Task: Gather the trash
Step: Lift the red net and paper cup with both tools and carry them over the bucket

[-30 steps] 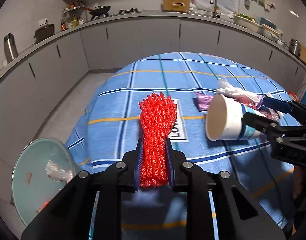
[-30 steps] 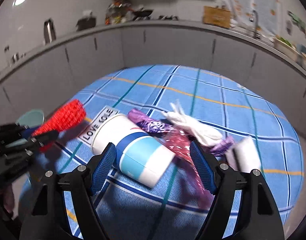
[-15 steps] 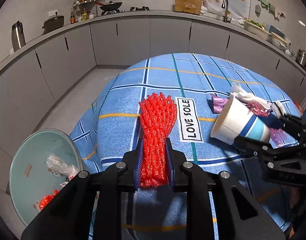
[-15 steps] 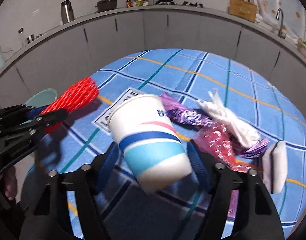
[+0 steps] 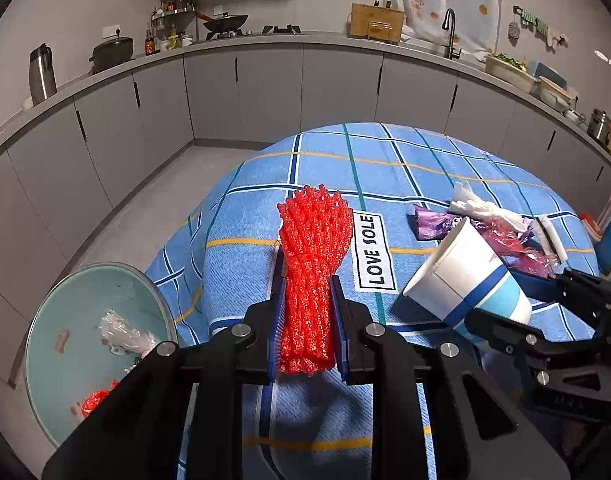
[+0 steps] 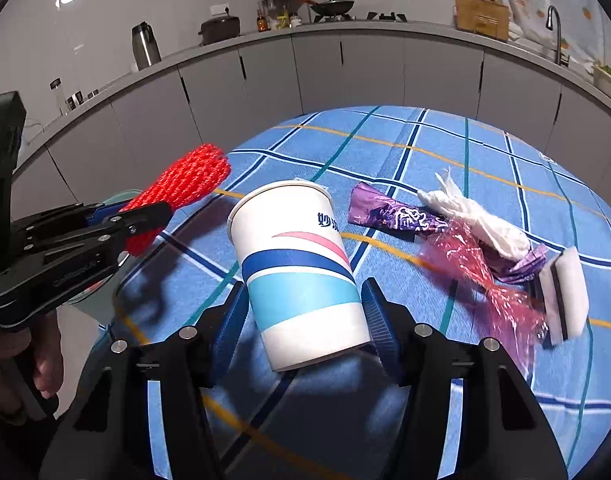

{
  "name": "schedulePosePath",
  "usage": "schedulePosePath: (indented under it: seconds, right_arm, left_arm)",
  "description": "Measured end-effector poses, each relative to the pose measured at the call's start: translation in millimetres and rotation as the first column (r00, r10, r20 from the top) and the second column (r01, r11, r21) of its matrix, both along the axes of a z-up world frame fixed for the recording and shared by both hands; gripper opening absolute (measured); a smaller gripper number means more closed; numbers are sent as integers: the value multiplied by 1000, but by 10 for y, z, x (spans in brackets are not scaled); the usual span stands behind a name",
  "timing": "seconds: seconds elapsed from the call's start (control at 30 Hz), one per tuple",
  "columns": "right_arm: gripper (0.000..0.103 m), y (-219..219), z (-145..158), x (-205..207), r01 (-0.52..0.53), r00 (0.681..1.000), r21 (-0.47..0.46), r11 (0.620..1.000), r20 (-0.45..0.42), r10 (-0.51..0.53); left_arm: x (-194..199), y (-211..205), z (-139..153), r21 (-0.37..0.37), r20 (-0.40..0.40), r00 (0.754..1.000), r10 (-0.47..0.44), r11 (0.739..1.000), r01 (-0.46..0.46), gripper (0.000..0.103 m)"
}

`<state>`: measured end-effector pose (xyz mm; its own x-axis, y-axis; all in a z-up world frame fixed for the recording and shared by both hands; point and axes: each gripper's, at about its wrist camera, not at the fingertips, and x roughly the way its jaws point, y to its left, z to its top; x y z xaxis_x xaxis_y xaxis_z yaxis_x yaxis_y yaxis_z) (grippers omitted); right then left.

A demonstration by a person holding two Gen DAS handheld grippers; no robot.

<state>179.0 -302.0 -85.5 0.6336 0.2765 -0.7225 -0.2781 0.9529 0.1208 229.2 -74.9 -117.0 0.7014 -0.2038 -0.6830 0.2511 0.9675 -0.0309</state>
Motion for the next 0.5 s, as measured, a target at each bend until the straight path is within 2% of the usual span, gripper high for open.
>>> schedulePosePath:
  seconds: [0.5]
  right_arm:
    - [58, -18, 314, -129, 120, 986, -23, 993, 117, -116]
  left_arm:
    - [-155, 188, 171, -25, 38, 999, 24, 999, -23, 21]
